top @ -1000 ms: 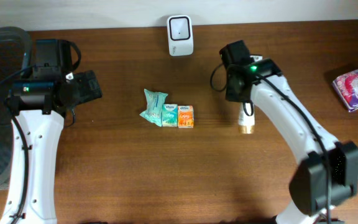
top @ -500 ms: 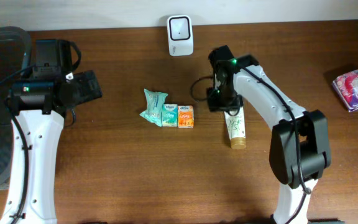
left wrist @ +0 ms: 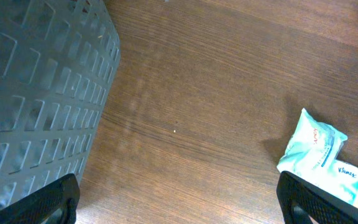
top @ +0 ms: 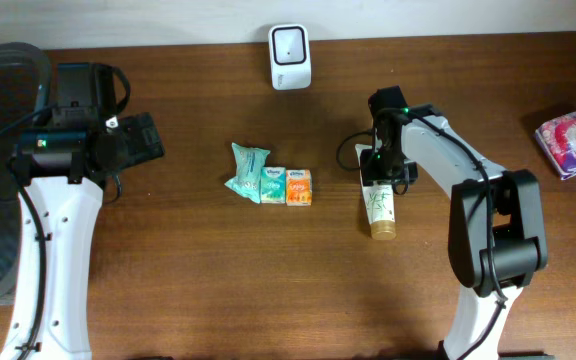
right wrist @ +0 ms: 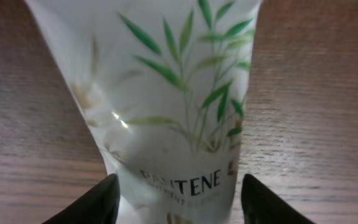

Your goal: Scan the item barcode

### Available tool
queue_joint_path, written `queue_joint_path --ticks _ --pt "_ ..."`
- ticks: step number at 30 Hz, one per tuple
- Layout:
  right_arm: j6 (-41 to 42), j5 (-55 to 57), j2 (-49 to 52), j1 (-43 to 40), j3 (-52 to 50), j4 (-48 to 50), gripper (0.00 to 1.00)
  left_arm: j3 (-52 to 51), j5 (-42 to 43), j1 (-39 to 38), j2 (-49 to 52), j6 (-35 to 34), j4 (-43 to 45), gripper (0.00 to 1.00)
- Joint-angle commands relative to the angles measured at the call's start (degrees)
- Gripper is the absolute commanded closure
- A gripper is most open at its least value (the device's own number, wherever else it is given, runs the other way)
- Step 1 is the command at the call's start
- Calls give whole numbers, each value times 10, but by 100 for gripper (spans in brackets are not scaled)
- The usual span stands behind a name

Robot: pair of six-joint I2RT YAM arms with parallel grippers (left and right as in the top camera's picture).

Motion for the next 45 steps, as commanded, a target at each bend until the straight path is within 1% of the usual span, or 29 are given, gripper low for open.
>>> queue_joint_path --ticks 1,2,4,5,8,9,10,12,14,17,20,23,26,27,29,30,31,32,33,34,35,36,37,40,42,44,45 --pt "0 -39 -3 -2 -10 10 76 2 -4 4 -1 7 0 1" --pt "0 -52 -3 -2 -10 14 96 2 -4 4 -1 7 0 1" --pt "0 -92 -3 -2 11 16 96 2 -4 4 -1 7 0 1" --pt "0 -106 -3 -2 38 16 96 2 -4 4 -1 7 0 1" --pt "0 -159 -3 -2 152 36 96 2 -4 4 -1 7 0 1" --pt "1 -194 -3 -2 188 87 96 2 -4 4 -1 7 0 1" --pt "1 -214 -3 -2 200 148 96 2 -4 4 -1 7 0 1" --pt "7 -220 1 0 199 319 96 2 -4 4 -1 7 0 1" --pt "7 -216 16 9 199 435 96 2 -4 4 -1 7 0 1" --pt "7 -179 63 29 199 571 96 2 -4 4 -1 7 0 1" --pt "7 -168 124 59 199 666 96 2 -4 4 -1 7 0 1" --pt "7 -106 136 70 199 670 96 2 -4 4 -1 7 0 1" --pt "10 -104 136 70 199 682 96 2 -4 4 -1 7 0 1" --pt "16 -103 136 69 199 704 96 2 -4 4 -1 7 0 1" --pt "116 -82 136 66 200 774 96 2 -4 4 -1 7 0 1" --pt "200 -79 136 59 201 800 96 2 -4 4 -1 7 0 1" --pt "264 -70 136 52 201 798 96 2 -4 4 -1 7 0 1" --pt "307 -59 136 47 201 784 96 2 -4 4 -1 7 0 1" --pt "387 -50 136 42 201 756 96 2 -4 4 -1 7 0 1" --pt "513 -50 136 38 200 707 96 2 -4 4 -1 7 0 1" --pt "605 -50 136 39 200 667 96 2 -4 4 -1 7 0 1" --pt "668 -50 136 40 200 641 96 2 -4 4 -1 7 0 1" --pt "683 -50 136 41 200 636 96 2 -4 4 -1 7 0 1" --pt "676 -60 135 39 200 647 96 2 -4 4 -1 7 0 1" --pt "676 -87 135 36 200 691 96 2 -4 4 -1 7 0 1" --pt "676 -127 135 25 200 758 96 2 -4 4 -1 7 0 1" --pt "676 -146 133 15 201 764 96 2 -4 4 -1 7 0 1"
